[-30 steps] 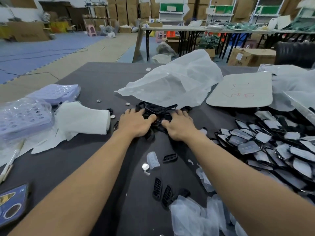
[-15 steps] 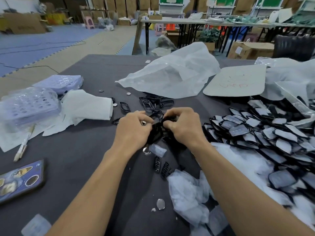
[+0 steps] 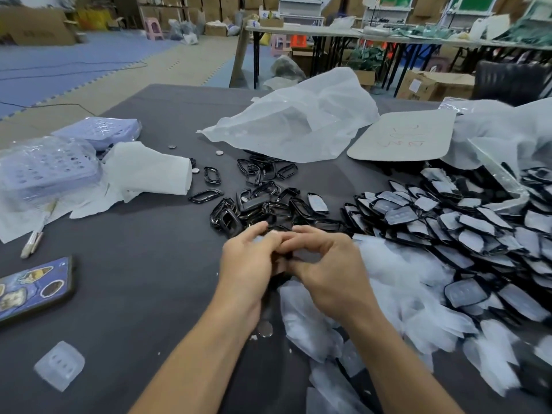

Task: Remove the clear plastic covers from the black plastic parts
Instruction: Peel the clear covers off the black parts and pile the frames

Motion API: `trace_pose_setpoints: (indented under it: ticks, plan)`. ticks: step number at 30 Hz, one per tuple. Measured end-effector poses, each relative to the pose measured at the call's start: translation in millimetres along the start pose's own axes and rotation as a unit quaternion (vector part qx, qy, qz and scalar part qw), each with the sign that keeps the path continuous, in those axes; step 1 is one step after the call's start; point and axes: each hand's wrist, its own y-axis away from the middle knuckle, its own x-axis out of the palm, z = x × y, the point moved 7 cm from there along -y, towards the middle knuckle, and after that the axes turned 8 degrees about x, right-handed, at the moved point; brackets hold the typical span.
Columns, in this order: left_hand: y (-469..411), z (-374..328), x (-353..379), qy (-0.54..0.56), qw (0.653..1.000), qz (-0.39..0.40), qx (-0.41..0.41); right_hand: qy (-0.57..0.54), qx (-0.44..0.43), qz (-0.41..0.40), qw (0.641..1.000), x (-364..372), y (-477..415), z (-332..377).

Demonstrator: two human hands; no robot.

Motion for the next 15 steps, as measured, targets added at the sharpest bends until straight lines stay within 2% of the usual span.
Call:
trace_pose_setpoints:
  ticks: [2,4,7,9,11,12,15]
  plan:
    - [0.8,4.9,-6.6,0.049,0.998,-0.011,-0.031,-0.017,0.010,0.000,1.000,-4.5,3.6,-3.4]
    - [1.4,1.4,-14.6,0.040,0.999,-0.021,-0.019,-0.024,0.013,-0.060,0.998,-22.8,5.7,-1.2]
    - [-0.8,-10.9,-26.9,0.016,0.998,-0.061,0.026,0.156,0.028,-0.162,0.974,-55.0,5.7,1.4]
    - [-2.8,-13.4,-31.2,0.009,0.996,-0.076,0.037,0.311,0.071,-0.160,0.934,-63.9,0.1,-2.6]
    - [-3.7,-12.3,-33.1,0.007,0.996,-0.085,0.034,0.451,0.089,-0.136,0.878,-64.1,-3.8,-4.7]
    - [-4.2,-10.9,-33.1,0.007,0.996,-0.087,0.031,0.484,0.084,-0.121,0.863,-61.6,-5.5,-4.9]
    - [-6.9,-8.0,-33.9,0.001,0.996,-0.079,0.031,0.501,0.062,-0.098,0.858,-57.2,-8.5,-2.6]
